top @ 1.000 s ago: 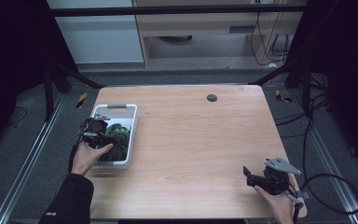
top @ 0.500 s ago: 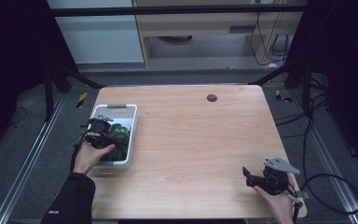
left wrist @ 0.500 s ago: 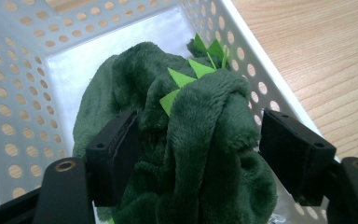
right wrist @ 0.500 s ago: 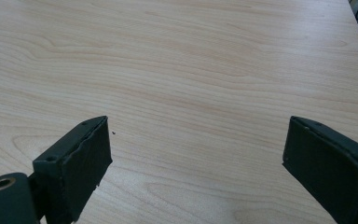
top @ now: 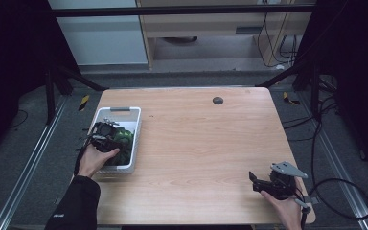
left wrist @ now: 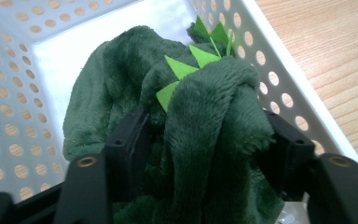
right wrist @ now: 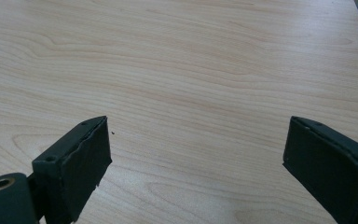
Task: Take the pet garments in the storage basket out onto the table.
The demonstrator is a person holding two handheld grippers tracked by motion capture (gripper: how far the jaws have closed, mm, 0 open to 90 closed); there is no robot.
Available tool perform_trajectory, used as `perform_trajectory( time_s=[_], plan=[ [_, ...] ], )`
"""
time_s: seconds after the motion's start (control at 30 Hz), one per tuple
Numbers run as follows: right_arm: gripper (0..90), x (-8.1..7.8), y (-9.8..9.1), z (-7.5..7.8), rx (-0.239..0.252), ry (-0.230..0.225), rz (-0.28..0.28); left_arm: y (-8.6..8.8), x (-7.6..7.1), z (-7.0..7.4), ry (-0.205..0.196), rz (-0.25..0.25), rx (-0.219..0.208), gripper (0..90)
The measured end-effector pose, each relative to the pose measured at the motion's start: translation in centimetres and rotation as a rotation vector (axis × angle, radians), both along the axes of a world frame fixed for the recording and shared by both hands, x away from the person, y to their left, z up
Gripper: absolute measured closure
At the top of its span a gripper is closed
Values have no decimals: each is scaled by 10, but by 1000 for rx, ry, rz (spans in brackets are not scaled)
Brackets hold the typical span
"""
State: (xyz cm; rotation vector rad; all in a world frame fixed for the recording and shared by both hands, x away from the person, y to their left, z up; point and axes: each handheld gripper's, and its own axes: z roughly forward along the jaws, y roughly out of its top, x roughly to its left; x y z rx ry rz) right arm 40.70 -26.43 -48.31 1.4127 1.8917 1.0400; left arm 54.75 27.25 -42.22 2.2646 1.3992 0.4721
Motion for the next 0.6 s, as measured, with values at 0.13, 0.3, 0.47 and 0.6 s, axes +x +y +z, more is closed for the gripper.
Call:
perform_trajectory(
  time_s=[0.13, 0.3, 0.47, 0.6],
  plan=[
    [76, 0, 0, 0, 0, 1, 3, -1, 2, -3, 19, 6, 15, 492],
    [76, 1, 0, 0, 1, -1, 6, 0, 4, -5, 46, 11, 11, 559],
    [76, 1, 0, 0, -3, 0, 10, 2, 3, -5, 67, 8, 14, 642],
    [76, 1, 0, -1, 0, 4, 11, 4, 3, -2, 72, 14, 16, 711]
  ],
)
